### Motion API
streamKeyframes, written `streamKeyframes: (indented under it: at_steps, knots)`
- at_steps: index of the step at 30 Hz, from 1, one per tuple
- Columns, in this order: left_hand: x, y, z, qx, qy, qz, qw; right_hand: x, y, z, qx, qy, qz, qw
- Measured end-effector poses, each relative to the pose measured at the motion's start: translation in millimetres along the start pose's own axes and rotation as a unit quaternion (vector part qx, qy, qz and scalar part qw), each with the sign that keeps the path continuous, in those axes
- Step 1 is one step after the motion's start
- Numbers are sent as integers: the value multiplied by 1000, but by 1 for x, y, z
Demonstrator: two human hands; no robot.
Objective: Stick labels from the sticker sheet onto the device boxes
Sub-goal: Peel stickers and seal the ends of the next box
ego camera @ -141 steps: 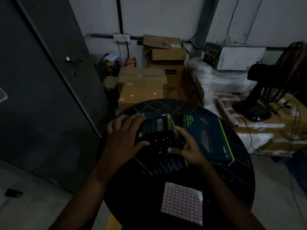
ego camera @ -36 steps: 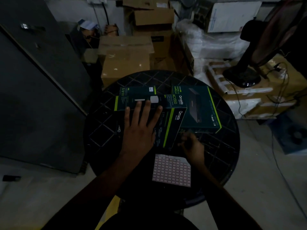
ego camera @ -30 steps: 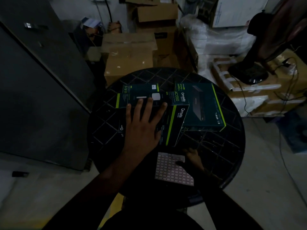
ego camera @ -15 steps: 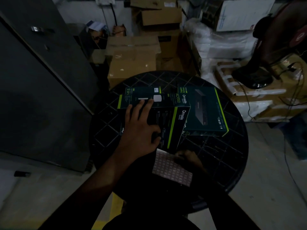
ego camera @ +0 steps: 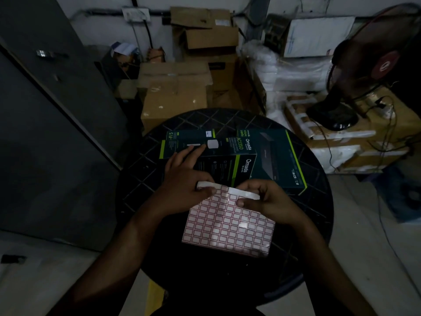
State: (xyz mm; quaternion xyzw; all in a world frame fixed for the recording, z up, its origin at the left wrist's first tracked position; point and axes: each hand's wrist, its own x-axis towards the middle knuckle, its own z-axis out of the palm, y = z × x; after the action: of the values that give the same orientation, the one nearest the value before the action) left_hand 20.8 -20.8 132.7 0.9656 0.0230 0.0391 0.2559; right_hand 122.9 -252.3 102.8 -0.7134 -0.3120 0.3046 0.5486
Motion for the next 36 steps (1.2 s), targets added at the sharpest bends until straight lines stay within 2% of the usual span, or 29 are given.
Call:
streamKeyframes:
  at_steps: [4,7,9,11,12,14,18,21,25,29,36]
  knots:
    - [1,3,-3,-18,2,-7,1000,2,-13,-2,6,-13,-8,1000]
    - [3,4,-6,-42,6,-21,999,5,-22,-1,-92,30,-27,995]
    - [4,3,-7,-55,1,-27,998,6,-25,1,-264,129,-70,953]
    - [6,2,-7,-69,1,-33,997,5,-30,7,-412,213,-135,875]
    - [6,2,-7,-76,3,-35,996,3,-32,11,-447,237,-153,849]
    - [8,2,-7,-86,7,-39,995,3,-33,19,-460,253,-167,834]
    - [11,3,-8,-98,13,-43,994,8,-27,32,-344,240,-128,899]
    - [13,2,-9,-105,13,-35,994,13,-23,37,-264,252,-90,926]
    - [15,1,-8,-101,19,-36,994,17,-26,42,-208,276,-71,936]
    - [17,-1,-7,-98,26,-33,994,20,-28,43,-166,265,-67,947]
    - [21,-4,-8,-98,24,-39,994,23,-30,43,-138,273,-77,949]
